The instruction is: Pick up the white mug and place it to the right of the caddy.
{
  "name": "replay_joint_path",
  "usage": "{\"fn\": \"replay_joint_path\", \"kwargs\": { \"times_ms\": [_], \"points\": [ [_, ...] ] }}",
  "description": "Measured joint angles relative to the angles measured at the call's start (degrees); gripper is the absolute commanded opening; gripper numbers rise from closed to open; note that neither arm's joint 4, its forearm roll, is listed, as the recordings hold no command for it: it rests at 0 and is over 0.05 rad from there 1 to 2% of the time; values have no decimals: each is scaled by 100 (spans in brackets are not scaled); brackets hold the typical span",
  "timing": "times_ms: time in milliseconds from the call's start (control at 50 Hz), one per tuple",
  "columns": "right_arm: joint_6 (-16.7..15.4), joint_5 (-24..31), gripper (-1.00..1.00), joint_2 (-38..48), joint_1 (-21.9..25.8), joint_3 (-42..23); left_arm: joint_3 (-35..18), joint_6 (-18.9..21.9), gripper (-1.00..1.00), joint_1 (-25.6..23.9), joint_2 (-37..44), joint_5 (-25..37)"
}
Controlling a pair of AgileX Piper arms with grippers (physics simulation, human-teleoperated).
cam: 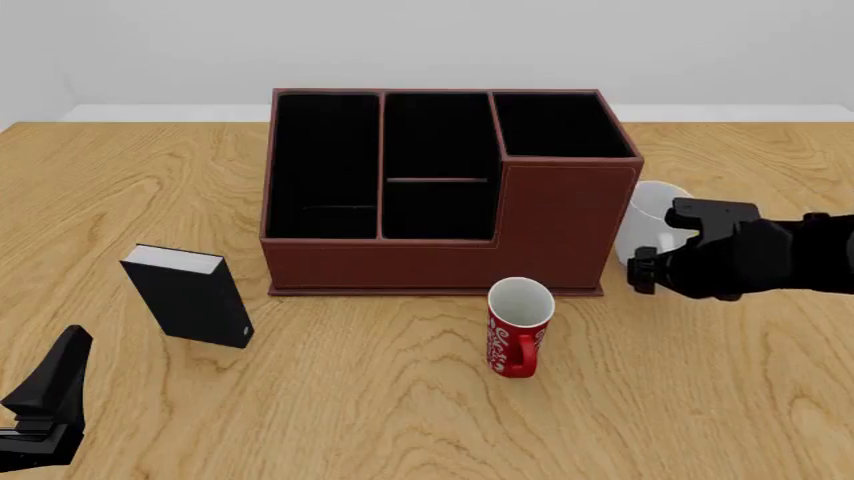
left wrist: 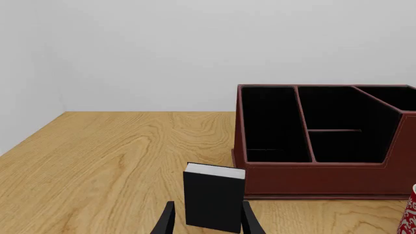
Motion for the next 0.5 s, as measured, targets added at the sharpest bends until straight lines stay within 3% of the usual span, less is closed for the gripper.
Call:
{"fn": "replay_joint_path", "kwargs": {
  "times_ms": [500],
  "points": [
    [126, -145, 100, -345, 61, 341, 0, 0, 100, 0, 0, 0]
  ]
}}
